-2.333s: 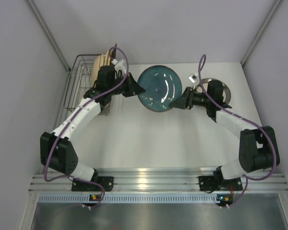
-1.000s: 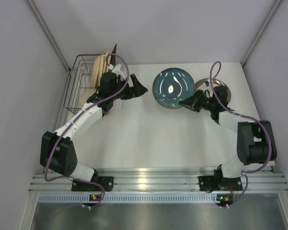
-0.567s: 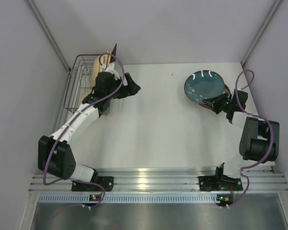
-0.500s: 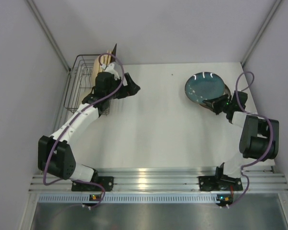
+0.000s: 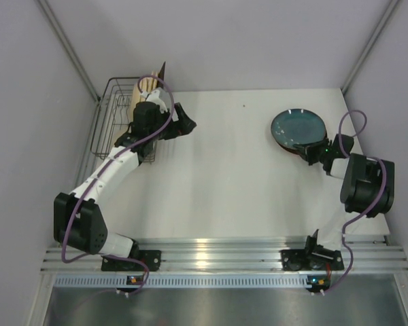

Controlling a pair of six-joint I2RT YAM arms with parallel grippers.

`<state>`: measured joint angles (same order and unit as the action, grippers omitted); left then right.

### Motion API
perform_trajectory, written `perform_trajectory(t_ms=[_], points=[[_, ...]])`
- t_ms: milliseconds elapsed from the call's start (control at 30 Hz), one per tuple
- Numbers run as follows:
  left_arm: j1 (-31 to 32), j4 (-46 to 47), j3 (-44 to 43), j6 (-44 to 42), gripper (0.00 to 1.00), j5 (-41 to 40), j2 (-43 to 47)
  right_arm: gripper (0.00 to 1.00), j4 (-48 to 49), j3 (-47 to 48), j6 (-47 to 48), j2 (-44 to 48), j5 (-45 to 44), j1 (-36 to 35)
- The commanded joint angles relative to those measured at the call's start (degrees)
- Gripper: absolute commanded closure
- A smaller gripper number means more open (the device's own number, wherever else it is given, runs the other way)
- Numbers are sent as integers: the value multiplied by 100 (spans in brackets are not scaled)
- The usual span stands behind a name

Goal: Unload the plates from the dish rack
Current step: Place the plate on the table

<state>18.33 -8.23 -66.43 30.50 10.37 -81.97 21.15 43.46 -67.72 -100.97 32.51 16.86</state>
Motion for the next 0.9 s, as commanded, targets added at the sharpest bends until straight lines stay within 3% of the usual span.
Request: perform_trajectory(t_ms=[0,167,233,333,367,467,667,867], points=[[-31,58,-177,-36,1,-44,217,100,1260,110,-197,60,291,177],[-31,67,-203,-27,1,-18,182,99,1339,75,-276,-2,370,230],[-40,50,-230,-27,2,-26,173,91,1366,31,-320,24,431,247],[-40,58,-256,-35,1,-18,164,70,1392,4,-347,121,519,247],[-40,58,-265,-44,1,-18,164,57,1366,-4,-347,165,580,247],[-48,41,-291,-62,1,-18,155,43,1086,-40,-329,349,729,256],[-84,23,-317,-71,1,9,129,30,-434,101,338,622,1019,247],[-101,23,-326,-80,1,9,94,29,-1672,31,1190,1113,881,256]])
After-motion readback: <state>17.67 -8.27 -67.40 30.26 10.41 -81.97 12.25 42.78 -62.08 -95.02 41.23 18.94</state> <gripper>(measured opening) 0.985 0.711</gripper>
